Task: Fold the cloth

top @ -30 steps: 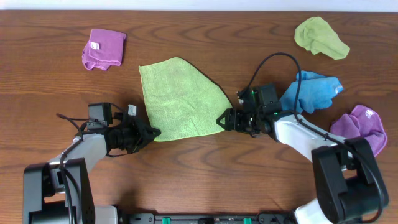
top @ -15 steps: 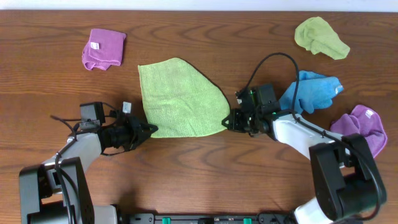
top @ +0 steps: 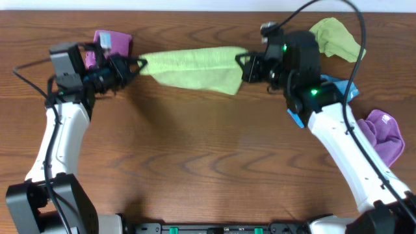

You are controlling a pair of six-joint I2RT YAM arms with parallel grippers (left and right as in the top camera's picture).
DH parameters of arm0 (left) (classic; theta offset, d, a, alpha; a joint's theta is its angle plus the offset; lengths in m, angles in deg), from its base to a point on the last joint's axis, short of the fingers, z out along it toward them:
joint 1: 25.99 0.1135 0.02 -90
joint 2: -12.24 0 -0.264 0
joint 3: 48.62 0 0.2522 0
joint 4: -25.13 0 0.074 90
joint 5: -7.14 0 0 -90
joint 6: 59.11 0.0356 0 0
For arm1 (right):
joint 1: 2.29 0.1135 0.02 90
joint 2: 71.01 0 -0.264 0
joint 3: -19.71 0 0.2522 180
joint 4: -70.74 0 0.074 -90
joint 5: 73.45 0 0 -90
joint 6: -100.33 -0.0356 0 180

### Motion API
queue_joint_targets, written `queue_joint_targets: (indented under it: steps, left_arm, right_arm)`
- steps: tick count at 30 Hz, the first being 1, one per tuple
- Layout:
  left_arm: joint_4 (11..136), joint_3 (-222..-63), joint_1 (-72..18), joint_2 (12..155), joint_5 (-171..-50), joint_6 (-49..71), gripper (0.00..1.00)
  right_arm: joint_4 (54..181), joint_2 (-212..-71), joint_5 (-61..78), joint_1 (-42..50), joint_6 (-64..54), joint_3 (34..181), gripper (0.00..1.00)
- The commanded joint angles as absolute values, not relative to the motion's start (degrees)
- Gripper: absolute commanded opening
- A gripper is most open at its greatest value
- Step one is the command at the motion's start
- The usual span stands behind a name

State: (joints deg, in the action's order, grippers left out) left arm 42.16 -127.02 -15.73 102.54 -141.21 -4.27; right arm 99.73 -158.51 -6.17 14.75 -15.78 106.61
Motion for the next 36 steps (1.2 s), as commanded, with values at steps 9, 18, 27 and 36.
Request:
queue_joint_targets:
  steps: [9,18,27,36]
  left_arm:
    - [33.57,-141.32,-17.41,114.43,-135.35,-8.90,0.06]
    - [29.94,-152.73,-17.46,125.12,-139.07,-11.07,0.06]
    - [40.06,-153.19,-18.57,125.38,-145.34,-6.24,0.06]
    - [61.24,-151.57,-19.69,125.40,-143.79,9.11,0.51]
  right_arm:
    - [99.44,-170.93,-2.65,10.38,-11.85,122.19,0.01]
    - [101.48,-179.89,-2.30,8.65,-11.63,133.54,0.01]
    - [108.60,-179.87,-2.30,9.74,-9.73,133.54,0.01]
    - [112.30,-177.27,-8.75,12.60,-9.31,133.65,0.01]
